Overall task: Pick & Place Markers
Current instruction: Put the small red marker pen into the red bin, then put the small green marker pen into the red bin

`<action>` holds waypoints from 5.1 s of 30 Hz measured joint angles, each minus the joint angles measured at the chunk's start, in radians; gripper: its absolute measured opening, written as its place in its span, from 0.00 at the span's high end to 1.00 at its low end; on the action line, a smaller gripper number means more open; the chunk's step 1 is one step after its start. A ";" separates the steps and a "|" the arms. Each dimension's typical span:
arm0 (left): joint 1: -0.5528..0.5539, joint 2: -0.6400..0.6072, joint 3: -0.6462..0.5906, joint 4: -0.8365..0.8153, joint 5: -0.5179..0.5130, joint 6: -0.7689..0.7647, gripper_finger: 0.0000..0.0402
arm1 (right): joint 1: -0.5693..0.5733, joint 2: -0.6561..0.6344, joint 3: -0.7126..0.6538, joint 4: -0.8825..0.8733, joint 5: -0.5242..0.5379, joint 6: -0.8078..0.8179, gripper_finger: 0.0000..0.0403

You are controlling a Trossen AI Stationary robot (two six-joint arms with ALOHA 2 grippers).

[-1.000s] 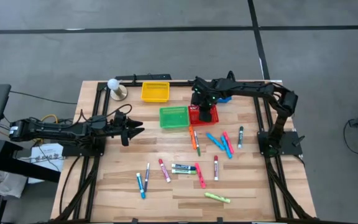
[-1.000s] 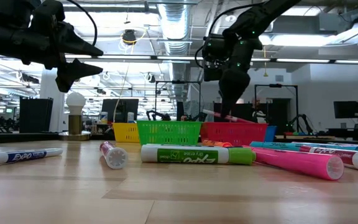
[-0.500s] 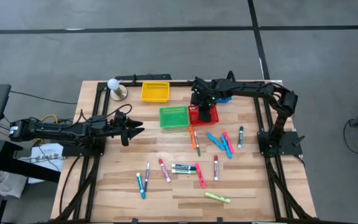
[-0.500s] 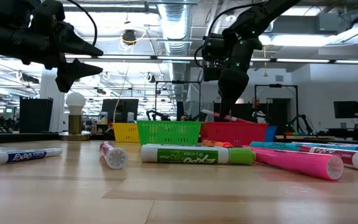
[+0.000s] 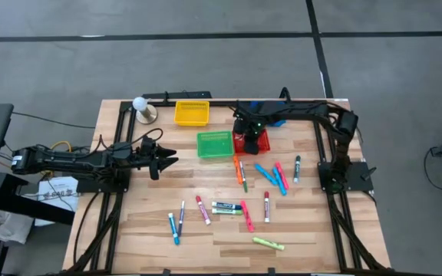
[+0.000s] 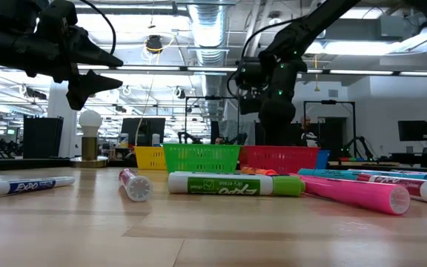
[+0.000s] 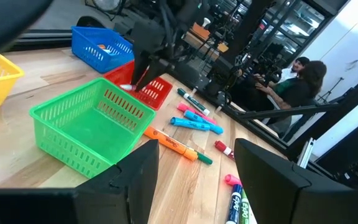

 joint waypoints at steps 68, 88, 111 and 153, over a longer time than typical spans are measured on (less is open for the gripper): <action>0.000 0.000 0.000 0.023 0.000 0.000 0.48 | 0.553 -0.298 0.259 -0.391 0.031 0.668 0.71; 0.000 0.000 0.000 0.025 0.000 0.000 0.48 | 0.435 0.008 0.037 -0.161 0.051 0.914 0.71; 0.000 0.000 0.000 0.025 0.000 0.000 0.48 | 0.420 0.086 0.037 -0.095 0.164 1.184 0.71; 0.000 0.000 0.000 0.037 0.000 0.000 0.48 | 0.474 0.116 0.093 -0.139 0.127 1.218 0.94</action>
